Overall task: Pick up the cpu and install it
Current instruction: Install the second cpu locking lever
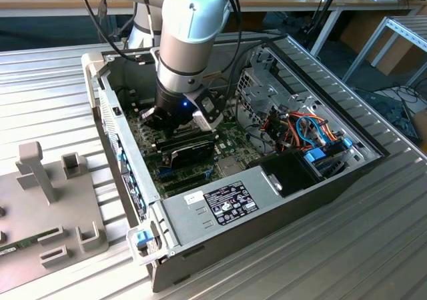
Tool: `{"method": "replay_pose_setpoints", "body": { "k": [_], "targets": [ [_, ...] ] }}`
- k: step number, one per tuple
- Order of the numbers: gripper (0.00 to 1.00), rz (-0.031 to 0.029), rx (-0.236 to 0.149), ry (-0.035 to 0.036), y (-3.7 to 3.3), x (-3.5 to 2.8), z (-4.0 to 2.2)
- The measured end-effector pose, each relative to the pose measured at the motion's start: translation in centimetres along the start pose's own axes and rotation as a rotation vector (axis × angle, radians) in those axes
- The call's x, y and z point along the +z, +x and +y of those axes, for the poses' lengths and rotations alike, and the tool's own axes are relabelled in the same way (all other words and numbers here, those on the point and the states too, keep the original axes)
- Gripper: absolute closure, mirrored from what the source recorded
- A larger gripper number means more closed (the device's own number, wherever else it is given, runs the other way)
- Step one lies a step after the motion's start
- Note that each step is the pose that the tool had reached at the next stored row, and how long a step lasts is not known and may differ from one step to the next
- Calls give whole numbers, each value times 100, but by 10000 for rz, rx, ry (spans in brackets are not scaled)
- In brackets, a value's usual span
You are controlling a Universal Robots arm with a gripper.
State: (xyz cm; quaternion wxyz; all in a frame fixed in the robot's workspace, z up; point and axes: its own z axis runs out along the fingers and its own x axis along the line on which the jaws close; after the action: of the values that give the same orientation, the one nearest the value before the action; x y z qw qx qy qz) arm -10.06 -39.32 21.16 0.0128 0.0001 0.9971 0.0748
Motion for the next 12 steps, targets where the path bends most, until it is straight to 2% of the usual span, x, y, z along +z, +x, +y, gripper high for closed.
{"method": "replay_pose_setpoints", "body": {
  "k": [4,6,12],
  "targets": [
    [89,-1,0,0,-3,-93,14],
    [89,0,0,1,-6,-183,28],
    [89,0,0,0,-10,-313,47]
  ]
}}
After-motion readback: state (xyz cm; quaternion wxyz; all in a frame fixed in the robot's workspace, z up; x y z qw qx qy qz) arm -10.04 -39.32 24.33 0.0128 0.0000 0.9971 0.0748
